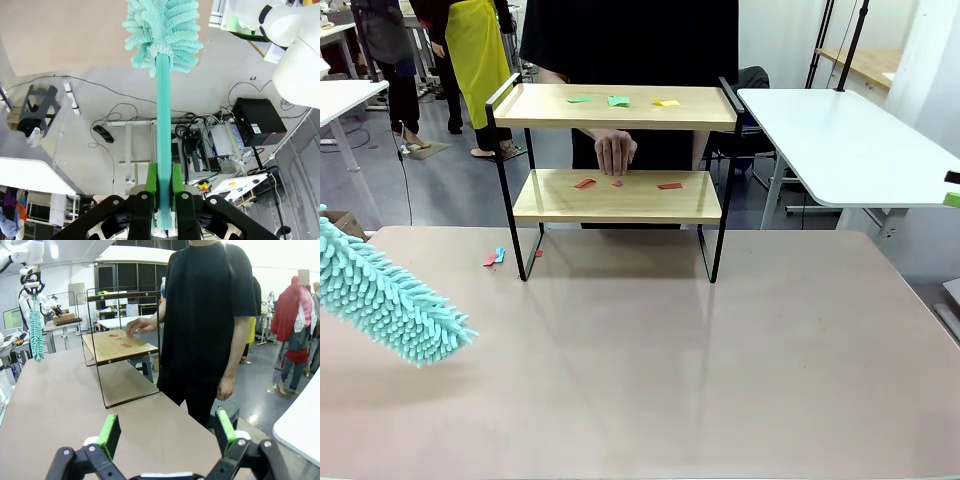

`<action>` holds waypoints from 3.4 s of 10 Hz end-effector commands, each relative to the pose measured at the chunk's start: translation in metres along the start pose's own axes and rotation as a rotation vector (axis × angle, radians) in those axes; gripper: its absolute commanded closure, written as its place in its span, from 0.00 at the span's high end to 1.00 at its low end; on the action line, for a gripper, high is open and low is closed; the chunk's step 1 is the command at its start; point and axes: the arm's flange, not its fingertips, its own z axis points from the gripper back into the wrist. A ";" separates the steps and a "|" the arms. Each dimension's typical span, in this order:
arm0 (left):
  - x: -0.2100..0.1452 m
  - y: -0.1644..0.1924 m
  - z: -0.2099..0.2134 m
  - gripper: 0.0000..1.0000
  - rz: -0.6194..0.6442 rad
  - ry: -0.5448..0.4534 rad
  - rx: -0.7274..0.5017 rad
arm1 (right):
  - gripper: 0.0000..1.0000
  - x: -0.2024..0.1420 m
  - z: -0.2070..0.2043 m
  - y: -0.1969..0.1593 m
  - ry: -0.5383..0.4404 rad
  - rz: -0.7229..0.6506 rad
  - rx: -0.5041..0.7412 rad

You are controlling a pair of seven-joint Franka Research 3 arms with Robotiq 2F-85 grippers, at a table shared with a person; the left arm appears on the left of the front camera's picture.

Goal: Clean the shelf.
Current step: Clean the specific section of the Shelf indicated by the human with the Duster.

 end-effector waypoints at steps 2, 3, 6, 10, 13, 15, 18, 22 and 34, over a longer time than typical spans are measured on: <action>-0.002 -0.001 -0.002 0.14 0.004 -0.002 -0.003 | 1.00 0.007 -0.003 0.003 0.032 -0.011 -0.004; -0.002 -0.001 -0.002 0.14 0.004 -0.002 -0.003 | 1.00 0.007 -0.003 0.003 0.032 -0.011 -0.004; -0.002 -0.001 -0.002 0.14 0.004 -0.002 -0.003 | 1.00 0.007 -0.003 0.003 0.032 -0.011 -0.004; 0.001 -0.005 0.002 0.14 0.015 -0.081 -0.041 | 1.00 0.007 -0.003 0.003 0.032 -0.011 -0.004; 0.022 -0.004 0.003 0.14 -0.051 -0.349 -0.182 | 1.00 0.007 -0.003 0.003 0.032 -0.011 -0.004; 0.055 -0.003 0.006 0.14 -0.018 -0.522 -0.254 | 1.00 0.007 -0.003 0.003 0.032 -0.011 -0.004; 0.103 -0.010 0.011 0.14 0.171 -0.701 -0.302 | 1.00 0.007 -0.003 0.003 0.032 -0.011 -0.004; 0.118 -0.010 0.015 0.14 0.197 -0.610 -0.333 | 1.00 0.007 -0.003 0.003 0.032 -0.011 -0.004; 0.239 -0.019 0.029 0.14 0.632 -0.890 -0.341 | 1.00 0.007 -0.003 0.003 0.032 -0.011 -0.004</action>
